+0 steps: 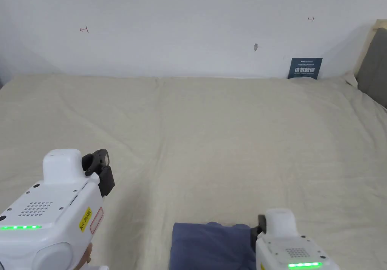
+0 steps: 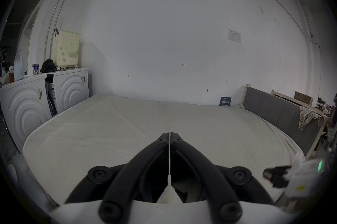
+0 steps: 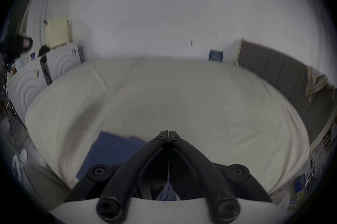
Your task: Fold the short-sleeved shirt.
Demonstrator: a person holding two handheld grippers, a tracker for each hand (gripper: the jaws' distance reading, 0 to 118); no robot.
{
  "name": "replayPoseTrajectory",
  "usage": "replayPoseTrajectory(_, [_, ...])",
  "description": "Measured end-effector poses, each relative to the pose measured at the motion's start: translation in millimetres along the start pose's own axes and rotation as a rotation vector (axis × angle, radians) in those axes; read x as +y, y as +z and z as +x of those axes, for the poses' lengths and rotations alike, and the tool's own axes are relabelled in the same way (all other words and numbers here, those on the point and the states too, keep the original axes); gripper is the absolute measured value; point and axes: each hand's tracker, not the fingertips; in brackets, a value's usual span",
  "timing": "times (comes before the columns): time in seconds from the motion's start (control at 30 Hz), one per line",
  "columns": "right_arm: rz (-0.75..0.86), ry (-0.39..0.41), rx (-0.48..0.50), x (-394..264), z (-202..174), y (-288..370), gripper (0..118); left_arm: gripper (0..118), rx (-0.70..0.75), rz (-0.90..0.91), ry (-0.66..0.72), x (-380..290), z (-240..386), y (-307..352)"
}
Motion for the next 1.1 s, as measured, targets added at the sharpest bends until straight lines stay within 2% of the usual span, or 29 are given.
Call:
replayPoseTrajectory(0.13, [-0.148,-0.007,0.039,-32,-13,-29,0,1,-0.001,-0.028,0.008,-6,-5,-4])
replayPoseTrajectory(0.3, [-0.298,0.018,0.032,-70,-17,-65,0,1,-0.002,-0.096,0.023,-24,-8,-12])
replayPoseTrajectory(0.37, [-0.203,0.0,0.04,-73,-12,-62,0,1,-0.019,-0.154,0.043,-35,-8,-17])
replayPoseTrajectory(0.5, [-0.265,0.018,0.047,-62,-12,-62,0,1,-0.084,-0.323,0.146,-64,-7,-33])
replayPoseTrajectory(0.53, [-0.27,0.022,0.05,-61,-12,-62,0,5,-0.106,-0.389,0.175,-74,-6,-38])
replayPoseTrajectory(0.57, [-0.272,0.02,0.052,-62,-11,-62,0,19,-0.128,-0.451,0.217,-84,-4,-45])
replayPoseTrajectory(0.6, [-0.274,0.016,0.054,-63,-10,-62,0,42,-0.149,-0.517,0.246,-94,-3,-53])
replayPoseTrajectory(0.63, [-0.274,0.013,0.057,-63,-9,-62,0,76,-0.165,-0.595,0.272,-105,0,-61])
replayPoseTrajectory(0.67, [-0.274,0.011,0.06,-63,-8,-62,0,97,-0.183,-0.662,0.296,-116,3,-69])
replayPoseTrajectory(0.7, [-0.274,0.009,0.062,-62,-8,-62,0,108,-0.206,-0.723,0.304,-126,6,-77])
replayPoseTrajectory(0.73, [-0.275,0.008,0.063,-63,-8,-62,0,110,-0.23,-0.748,0.324,-137,8,-83])
replayPoseTrajectory(0.9, [-0.276,-0.002,0.069,-63,-6,-62,0,109,-0.291,-0.876,0.402,-172,16,-122])
replayPoseTrajectory(0.93, [-0.275,-0.004,0.07,-63,-6,-62,0,105,-0.301,-0.883,0.404,-178,18,-128])
replayPoseTrajectory(1.0, [-0.275,-0.009,0.072,-64,-5,-62,0,86,-0.302,-0.93,0.407,-185,21,-137])
replayPoseTrajectory(1.03, [-0.276,-0.013,0.074,-64,-5,-63,0,64,-0.329,-0.948,0.413,-190,22,-141])
replayPoseTrajectory(1.07, [-0.276,-0.018,0.075,-64,-4,-63,0,51,-0.34,-0.97,0.42,-194,25,-142])
replayPoseTrajectory(1.1, [-0.277,-0.021,0.077,-64,-4,-63,0,48,-0.351,-0.988,0.428,-199,28,-143])
